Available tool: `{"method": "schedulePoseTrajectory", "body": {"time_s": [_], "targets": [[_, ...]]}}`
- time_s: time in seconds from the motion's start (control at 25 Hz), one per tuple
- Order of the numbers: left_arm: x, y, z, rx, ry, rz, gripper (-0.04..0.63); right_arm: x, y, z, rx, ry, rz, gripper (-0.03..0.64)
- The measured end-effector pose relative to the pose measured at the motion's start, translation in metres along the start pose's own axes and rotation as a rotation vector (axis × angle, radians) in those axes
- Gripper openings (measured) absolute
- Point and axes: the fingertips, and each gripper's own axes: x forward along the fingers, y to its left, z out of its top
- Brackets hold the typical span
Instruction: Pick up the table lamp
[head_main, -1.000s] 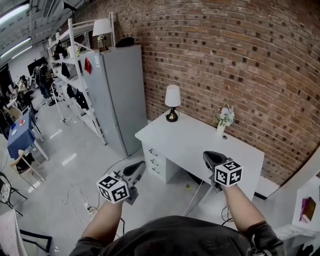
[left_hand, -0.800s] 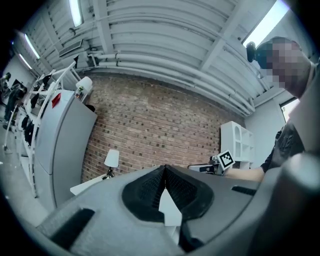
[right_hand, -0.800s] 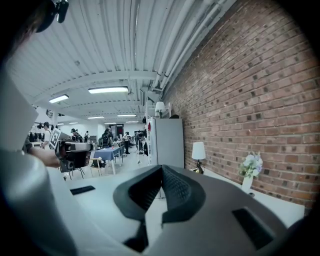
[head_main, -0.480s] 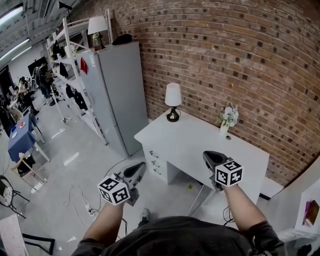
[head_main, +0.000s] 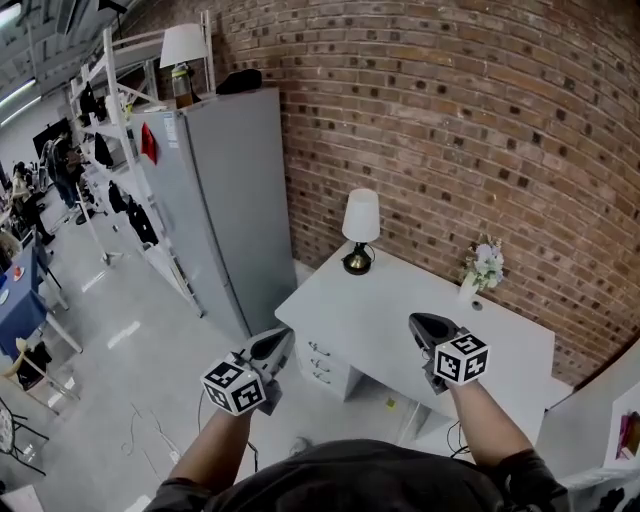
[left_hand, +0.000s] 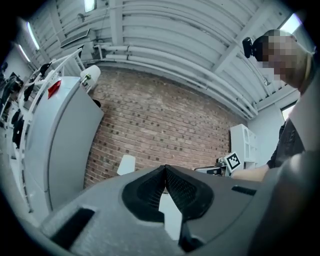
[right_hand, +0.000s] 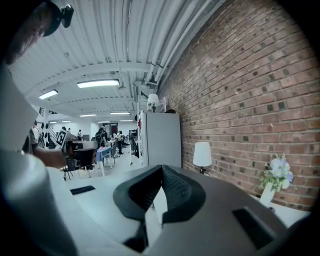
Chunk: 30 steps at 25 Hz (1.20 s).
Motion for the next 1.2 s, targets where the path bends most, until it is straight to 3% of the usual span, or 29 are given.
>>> {"method": "schedulePoseTrajectory", "body": {"time_s": [0.28, 0.52, 0.96, 1.2], "targets": [[0.019, 0.148, 0.046, 0.033, 0.039, -0.039, 0.005, 0.151, 0.015, 0.047, -0.002, -0.038, 0.001, -0.006], [0.029, 0.229, 0.060, 0.020, 0.044, -0.048, 0.005, 0.232, 0.018, 0.058, -0.002, -0.012, 0.007, -0.006], [0.068, 0.290, 0.047, 0.002, 0.063, 0.016, 0.005, 0.314, -0.029, 0.052, 0.008, 0.012, 0.058, -0.006], [0.114, 0.306, 0.039, 0.012, 0.067, 0.116, 0.005, 0.361, -0.077, 0.048, 0.017, 0.007, 0.161, -0.006]]}}
